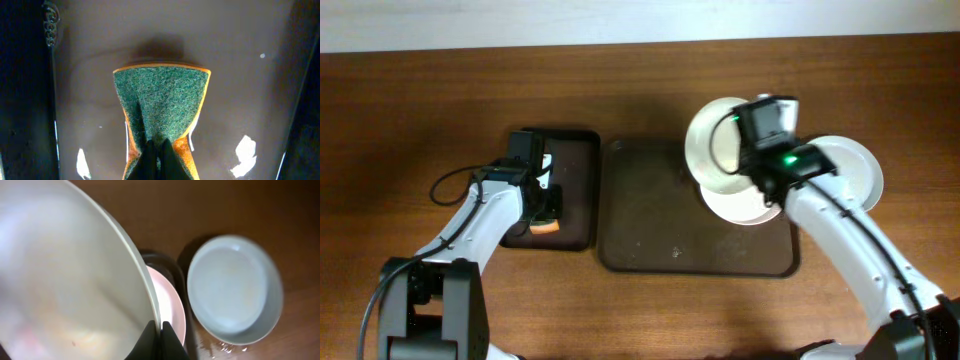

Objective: Clean dirty plates on tray and stack at the side

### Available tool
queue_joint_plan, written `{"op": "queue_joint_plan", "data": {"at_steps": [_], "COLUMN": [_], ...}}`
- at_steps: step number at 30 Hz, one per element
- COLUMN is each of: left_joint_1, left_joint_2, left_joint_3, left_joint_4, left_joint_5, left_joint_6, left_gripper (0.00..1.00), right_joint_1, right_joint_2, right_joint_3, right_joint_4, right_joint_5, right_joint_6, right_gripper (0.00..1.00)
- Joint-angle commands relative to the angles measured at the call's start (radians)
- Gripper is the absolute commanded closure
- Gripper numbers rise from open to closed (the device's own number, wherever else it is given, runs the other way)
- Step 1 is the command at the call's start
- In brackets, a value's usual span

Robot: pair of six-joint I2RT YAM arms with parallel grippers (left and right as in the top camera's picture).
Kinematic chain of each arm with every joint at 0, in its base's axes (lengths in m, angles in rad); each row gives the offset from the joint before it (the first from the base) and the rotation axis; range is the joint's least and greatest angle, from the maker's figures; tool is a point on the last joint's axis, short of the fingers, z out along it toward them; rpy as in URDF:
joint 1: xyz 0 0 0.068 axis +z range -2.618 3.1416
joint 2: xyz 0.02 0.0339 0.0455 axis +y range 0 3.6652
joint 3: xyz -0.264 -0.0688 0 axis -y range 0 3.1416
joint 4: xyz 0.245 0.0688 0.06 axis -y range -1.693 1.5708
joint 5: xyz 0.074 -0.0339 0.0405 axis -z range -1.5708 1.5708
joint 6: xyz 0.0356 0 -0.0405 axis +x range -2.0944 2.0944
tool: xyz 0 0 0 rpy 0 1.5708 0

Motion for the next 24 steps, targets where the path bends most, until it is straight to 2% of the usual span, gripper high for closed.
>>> {"op": "queue_joint_plan", "data": {"at_steps": [1, 4, 9, 12, 18, 19, 21, 24], "left_joint_1": [0.007, 0.007, 0.007, 0.007, 0.007, 0.007, 0.007, 0.007], "left_joint_2": [0.007, 0.007, 0.007, 0.007, 0.007, 0.007, 0.007, 0.007], "left_joint_3": [0.003, 0.003, 0.003, 0.003, 0.003, 0.003, 0.003, 0.003], "left_joint_4": [0.0, 0.002, 0.006, 0.006, 0.006, 0.006, 0.007, 0.01], "left_joint_5": [-0.006, -0.006, -0.006, -0.006, -0.006, -0.006, -0.006, -0.006], "left_joint_6": [-0.017, -0.017, -0.017, -0.017, -0.017, -0.017, -0.017, -0.017], "left_gripper": [1.0, 1.0, 1.0, 1.0, 1.0, 1.0, 1.0, 1.0], "right_joint_1": [-0.205, -0.397, -0.605, -0.681, -0.718, -0.718, -0.715, -0.715], "right_joint_2": [-0.024, -0.024, -0.017, 0.019, 0.073, 0.074, 0.073, 0.074], "right_joint_3": [0.019, 0.019, 0.015, 0.014, 0.013, 0.013, 0.013, 0.013], "right_joint_4": [-0.032, -0.049, -0.067, -0.081, -0.048, -0.045, -0.043, -0.101], "right_joint_5": [-0.232, -0.322, -0.349, -0.349, -0.345, -0.346, -0.373, -0.521], "right_joint_6": [0.122, 0.124, 0.124, 0.124, 0.124, 0.124, 0.123, 0.032], "right_gripper": [0.96, 0.96, 0.96, 0.96, 0.95, 0.92, 0.7, 0.68]}}
